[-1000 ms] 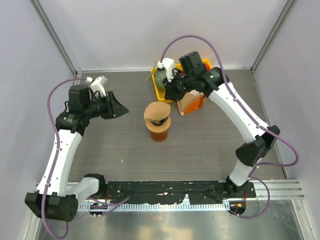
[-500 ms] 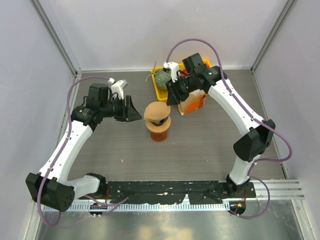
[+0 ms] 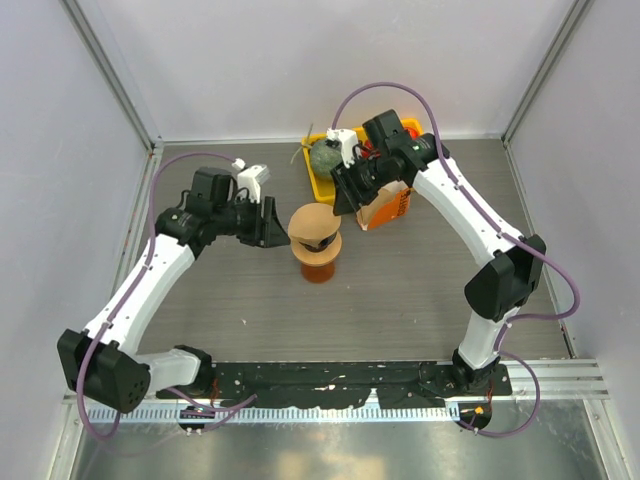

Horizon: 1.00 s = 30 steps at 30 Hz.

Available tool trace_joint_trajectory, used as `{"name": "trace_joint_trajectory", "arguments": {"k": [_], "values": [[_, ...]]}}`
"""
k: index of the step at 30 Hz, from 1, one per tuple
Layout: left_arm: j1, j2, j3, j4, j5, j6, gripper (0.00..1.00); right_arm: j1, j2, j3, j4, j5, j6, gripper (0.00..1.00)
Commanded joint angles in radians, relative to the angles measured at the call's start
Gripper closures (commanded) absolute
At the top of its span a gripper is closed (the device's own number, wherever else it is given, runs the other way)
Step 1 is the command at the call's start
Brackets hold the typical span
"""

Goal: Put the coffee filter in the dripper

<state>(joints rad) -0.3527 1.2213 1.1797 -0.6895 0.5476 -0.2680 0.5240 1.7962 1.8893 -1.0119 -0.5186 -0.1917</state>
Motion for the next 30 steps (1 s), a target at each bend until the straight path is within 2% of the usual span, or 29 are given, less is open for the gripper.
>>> {"name": "trace_joint_trajectory", "arguments": {"k": [1,7,10,22,28,30], "values": [[-0.014,0.017,0.046,0.018,-0.012,0.047,0.52,0.005,0.006,0.005,0.015,-0.008,0.011,0.57],[-0.035,0.052,0.075,0.024,-0.015,0.055,0.53,0.007,0.014,0.010,0.013,-0.015,0.014,0.67],[-0.048,0.061,0.087,0.036,-0.015,0.052,0.57,0.011,0.015,0.017,0.012,-0.024,0.014,0.71],[-0.071,0.101,0.121,0.045,-0.015,0.053,0.89,0.045,0.008,0.022,0.007,-0.052,0.008,0.95],[-0.080,0.122,0.132,0.062,-0.014,0.044,1.00,0.071,0.011,0.016,0.004,-0.072,0.006,0.95],[-0.084,0.132,0.138,0.064,-0.011,0.043,1.00,0.080,0.017,0.013,0.006,-0.081,0.009,0.95]]}}
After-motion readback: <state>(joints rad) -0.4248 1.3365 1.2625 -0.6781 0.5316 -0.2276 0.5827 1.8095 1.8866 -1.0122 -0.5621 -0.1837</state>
